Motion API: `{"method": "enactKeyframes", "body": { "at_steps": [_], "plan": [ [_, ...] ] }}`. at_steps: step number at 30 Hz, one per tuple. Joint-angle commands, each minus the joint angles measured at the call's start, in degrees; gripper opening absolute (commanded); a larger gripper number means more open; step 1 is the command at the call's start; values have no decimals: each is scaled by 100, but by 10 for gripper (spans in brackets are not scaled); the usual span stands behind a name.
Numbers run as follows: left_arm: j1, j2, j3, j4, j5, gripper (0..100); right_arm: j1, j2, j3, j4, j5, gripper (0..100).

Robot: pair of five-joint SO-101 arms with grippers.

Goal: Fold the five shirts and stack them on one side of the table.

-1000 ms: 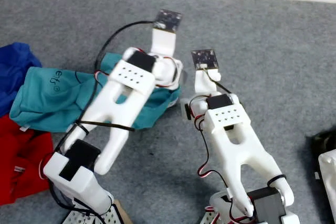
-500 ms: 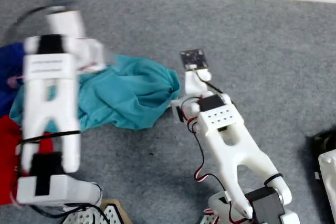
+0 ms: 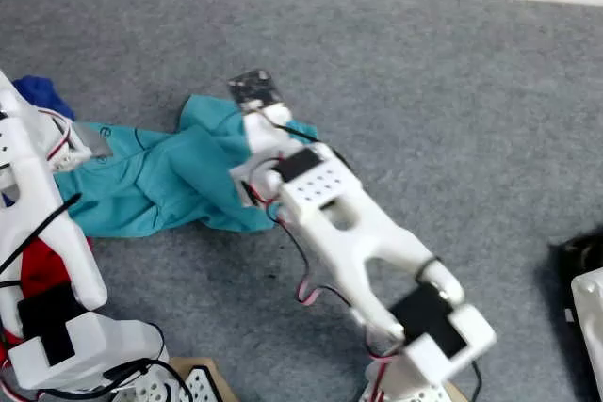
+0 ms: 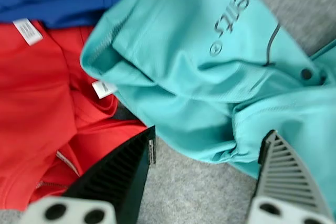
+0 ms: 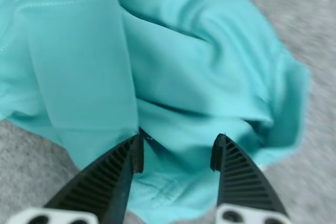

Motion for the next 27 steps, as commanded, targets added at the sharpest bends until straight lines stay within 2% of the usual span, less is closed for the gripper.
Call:
{"method": "enactKeyframes", "body": {
  "at_steps": [1, 10, 22, 27],
  "plan": [
    [-215, -259, 259, -378, 18, 322, -259, 242, -699, -119, -26, 220],
    [-980, -259, 1226, -1785, 18, 322, -295, 444, -857, -136, -26, 220],
    [-1165, -251, 2026, -2523, 18, 322, -497, 426, -945, -400, -26, 220],
    [-1376, -251, 2053, -2567, 18, 322, -505, 435, -936, -400, -26, 220]
  ]
}}
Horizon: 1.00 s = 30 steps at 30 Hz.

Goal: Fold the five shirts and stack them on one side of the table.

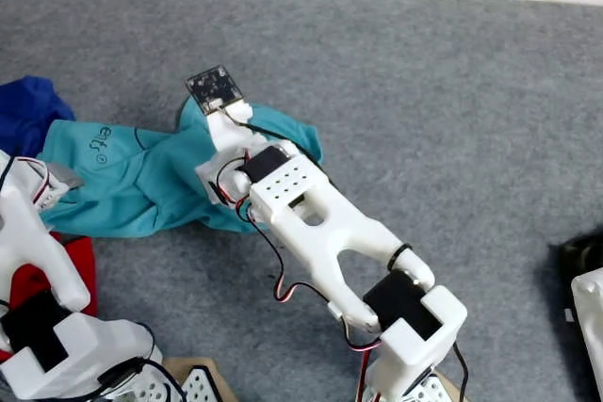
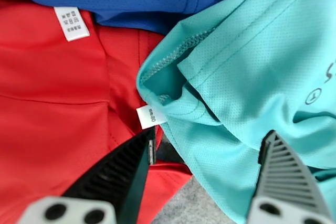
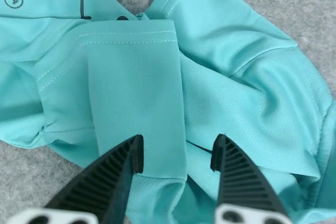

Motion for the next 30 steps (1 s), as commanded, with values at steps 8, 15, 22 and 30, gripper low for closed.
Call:
{"method": "enactKeyframes", "body": {
  "at_steps": [8, 15, 22, 30],
  "plan": [
    [-514, 233, -119, -536, -484, 319, -119, 321, -224, -92, -26, 220],
    [-479, 945, -558, -571, -484, 319, -119, 338, -198, -92, -26, 220],
    [-673, 1516, -971, -571, -484, 319, -119, 347, -189, -92, -26, 220],
    [-681, 1578, -1007, -527, -484, 319, -119, 347, -189, -101, -26, 220]
  ]
}}
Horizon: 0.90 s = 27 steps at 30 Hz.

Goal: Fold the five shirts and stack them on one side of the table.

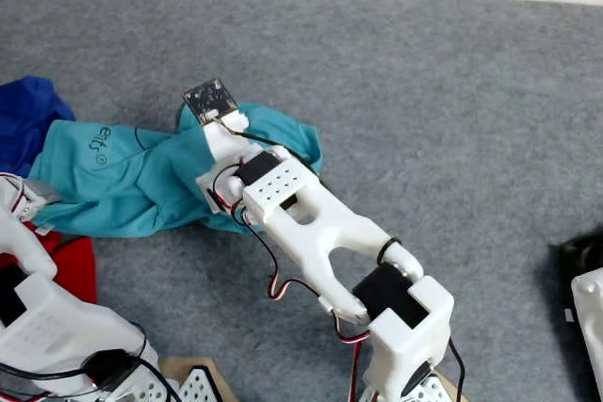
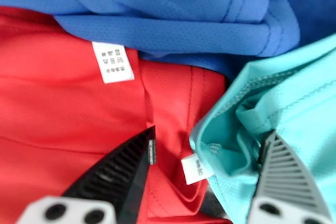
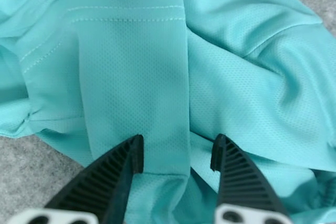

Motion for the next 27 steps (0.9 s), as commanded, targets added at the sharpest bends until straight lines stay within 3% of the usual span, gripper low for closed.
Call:
{"method": "enactKeyframes", "body": {
  "at_steps": [1, 10, 16, 27],
  "plan": [
    [-57, -75, -215, -35, -53, 319, -57, -75, -189, -101, -26, 220],
    [-224, -611, -154, -35, -53, 315, -57, -75, -189, -101, -53, 220],
    [-92, -523, -154, -70, -70, 175, -57, -75, -189, -101, -62, 220],
    [497, -171, -154, -70, -70, 175, -57, -75, -189, -101, -62, 220]
  ]
}}
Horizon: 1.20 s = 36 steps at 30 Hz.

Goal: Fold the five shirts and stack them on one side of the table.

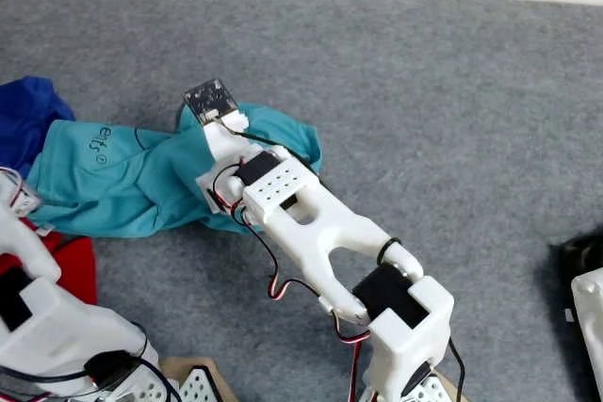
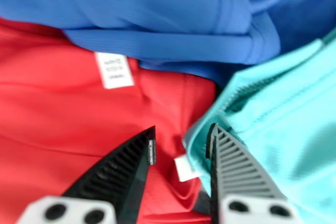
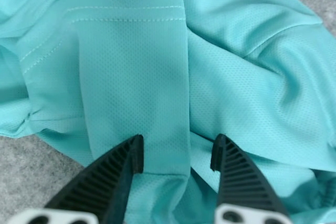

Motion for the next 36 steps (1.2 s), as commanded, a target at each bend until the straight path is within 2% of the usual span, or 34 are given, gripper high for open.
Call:
{"method": "enactKeyframes", "body": {
  "at_steps": [1, 11, 18, 22, 27, 33, 36],
  "plan": [
    [391, 22, -154, -70, -70, 172, -57, -75, -189, -101, -62, 220],
    [382, 295, -163, -79, -70, 166, -48, -75, -180, -101, -44, 220],
    [338, 338, -154, -554, -88, 8, -48, -75, -180, -101, -62, 220],
    [330, 338, -145, -536, -378, 9, -48, -75, -180, -101, -62, 220],
    [330, 312, -145, -536, -369, 9, -57, -84, -180, -92, -62, 217],
    [356, 303, -145, -536, -360, 9, -145, -101, -180, -75, -53, 79],
    [356, 321, -145, -536, -360, 9, -154, -101, -180, -4, -62, 57]
  ]
}}
